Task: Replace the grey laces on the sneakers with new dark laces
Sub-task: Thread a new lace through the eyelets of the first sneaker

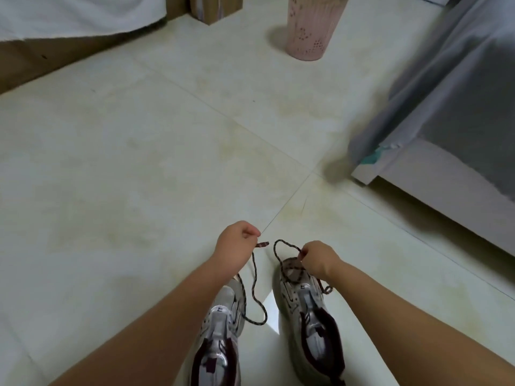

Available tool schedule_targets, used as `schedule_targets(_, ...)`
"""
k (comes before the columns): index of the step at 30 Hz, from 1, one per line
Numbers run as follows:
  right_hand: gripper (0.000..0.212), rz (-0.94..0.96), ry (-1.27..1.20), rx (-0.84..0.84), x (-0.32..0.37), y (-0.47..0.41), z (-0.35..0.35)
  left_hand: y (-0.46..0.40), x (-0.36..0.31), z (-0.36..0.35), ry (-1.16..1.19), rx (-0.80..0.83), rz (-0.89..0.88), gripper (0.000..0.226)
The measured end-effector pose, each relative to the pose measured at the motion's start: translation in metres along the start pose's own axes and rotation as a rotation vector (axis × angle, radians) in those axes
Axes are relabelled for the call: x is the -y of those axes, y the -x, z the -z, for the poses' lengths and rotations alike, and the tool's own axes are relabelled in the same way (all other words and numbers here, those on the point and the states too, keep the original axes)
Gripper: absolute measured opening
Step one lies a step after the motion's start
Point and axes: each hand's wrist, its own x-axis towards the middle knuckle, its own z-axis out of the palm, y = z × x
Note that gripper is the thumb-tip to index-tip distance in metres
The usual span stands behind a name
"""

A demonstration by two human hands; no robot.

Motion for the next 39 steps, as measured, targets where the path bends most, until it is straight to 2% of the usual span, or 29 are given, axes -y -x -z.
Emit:
schedule_targets(7,0.030,0.006,0.222,0.070,-0.029,0.008,-0.047,0.017,0.037,-0.013,0.103,0.056,0.104,0.035)
schedule_targets(9,0.019,0.030,0.249,0.080,-0.033,0.010,-0.044,0.017,0.042,-0.016,0.092,0.043,0.102,0.035)
schedule_targets(11,0.023,0.049,0.264,0.078,-0.035,0.012,-0.032,0.017,0.043,-0.020,0.136,0.039,0.095,0.032)
schedule_targets(13,0.015,0.070,0.284,0.060,-0.034,0.018,-0.015,0.022,0.041,-0.027,0.222,0.060,0.087,0.031)
schedule_targets(16,0.024,0.124,0.334,0.018,-0.037,0.031,0.008,0.034,0.035,-0.043,0.277,0.078,0.046,0.032)
schedule_targets(19,0.019,0.178,0.358,-0.119,-0.045,0.045,0.029,0.049,0.025,-0.063,0.354,0.088,0.011,0.029)
schedule_targets(23,0.009,0.179,0.059,-0.399,-0.075,0.060,0.060,0.067,-0.011,-0.076,0.526,0.087,-0.066,0.025)
schedule_targets(26,0.011,0.121,-0.073,-0.603,-0.116,0.063,0.079,0.077,-0.047,-0.072,0.629,0.090,-0.193,0.024)
schedule_targets(29,0.016,-0.029,-0.012,-0.730,-0.166,0.046,0.074,0.079,-0.080,-0.065,0.643,0.105,-0.307,0.024)
schedule_targets(31,0.019,-0.090,-0.026,-0.640,-0.191,0.029,0.054,0.075,-0.096,-0.061,0.628,0.121,-0.345,0.025)
schedule_targets(33,0.024,-0.116,-0.033,-0.468,-0.203,0.012,0.026,0.068,-0.104,-0.059,0.612,0.126,-0.351,0.025)
schedule_targets(36,0.040,-0.119,0.100,-0.233,-0.190,0.002,-0.006,0.059,-0.109,-0.059,0.597,0.106,-0.308,0.024)
schedule_targets(37,0.047,-0.085,0.084,-0.191,-0.178,0.004,-0.010,0.057,-0.110,-0.060,0.597,0.109,-0.291,0.024)
schedule_targets(39,0.062,0.078,-0.094,-0.154,-0.147,0.014,-0.011,0.055,-0.112,-0.062,0.603,0.135,-0.260,0.023)
